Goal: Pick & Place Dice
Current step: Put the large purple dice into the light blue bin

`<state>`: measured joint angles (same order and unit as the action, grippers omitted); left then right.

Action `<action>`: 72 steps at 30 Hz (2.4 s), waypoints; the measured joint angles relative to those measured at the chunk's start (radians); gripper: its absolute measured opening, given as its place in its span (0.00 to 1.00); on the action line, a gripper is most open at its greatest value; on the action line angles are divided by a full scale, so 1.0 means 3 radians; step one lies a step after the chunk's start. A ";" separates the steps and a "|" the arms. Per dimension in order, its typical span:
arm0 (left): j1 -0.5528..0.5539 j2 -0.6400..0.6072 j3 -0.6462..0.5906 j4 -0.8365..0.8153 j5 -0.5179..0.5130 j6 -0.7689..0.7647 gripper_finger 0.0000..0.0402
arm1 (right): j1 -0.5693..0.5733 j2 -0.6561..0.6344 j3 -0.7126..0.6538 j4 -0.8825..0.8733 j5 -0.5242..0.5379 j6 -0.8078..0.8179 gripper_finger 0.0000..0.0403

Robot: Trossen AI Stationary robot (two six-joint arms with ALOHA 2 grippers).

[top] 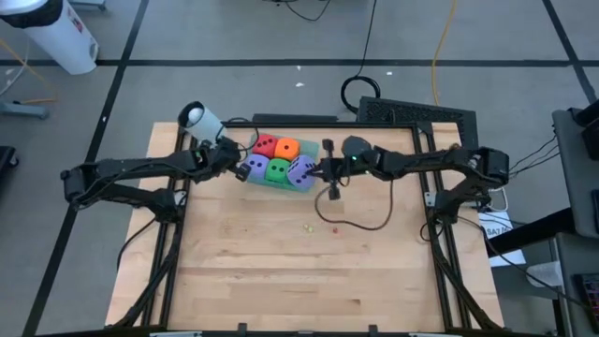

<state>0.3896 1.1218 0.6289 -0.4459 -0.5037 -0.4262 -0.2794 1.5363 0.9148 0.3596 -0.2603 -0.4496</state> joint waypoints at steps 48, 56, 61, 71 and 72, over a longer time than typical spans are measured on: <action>0.0009 0.0168 0.0003 -0.0053 0.0464 0.0412 0.03 | -0.0800 0.0542 0.0967 -0.1043 -0.0109 -0.0047 0.00; 0.0009 0.0168 0.0003 -0.0358 0.0196 0.0082 0.03 | -0.0788 0.0751 0.0973 -0.1004 -0.0455 -0.0378 0.00; 0.0009 0.0168 0.0003 -0.0296 0.0281 0.0394 0.01 | -0.0786 0.0778 0.0975 -0.1062 -0.0303 -0.0225 0.00; 0.0009 0.0168 0.0003 -0.0241 0.0205 0.0485 0.04 | -0.0823 0.0762 0.0977 -0.1202 -0.0280 -0.0111 0.00; 0.0016 0.0168 0.0003 -0.0269 0.0192 0.0428 0.02 | -0.0823 0.0722 0.0974 -0.1202 -0.0270 -0.0072 0.00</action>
<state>0.3942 1.1721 0.6296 -0.5265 -0.4461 -0.2978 -0.5262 1.7528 1.2069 -0.0010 -0.3412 -0.4712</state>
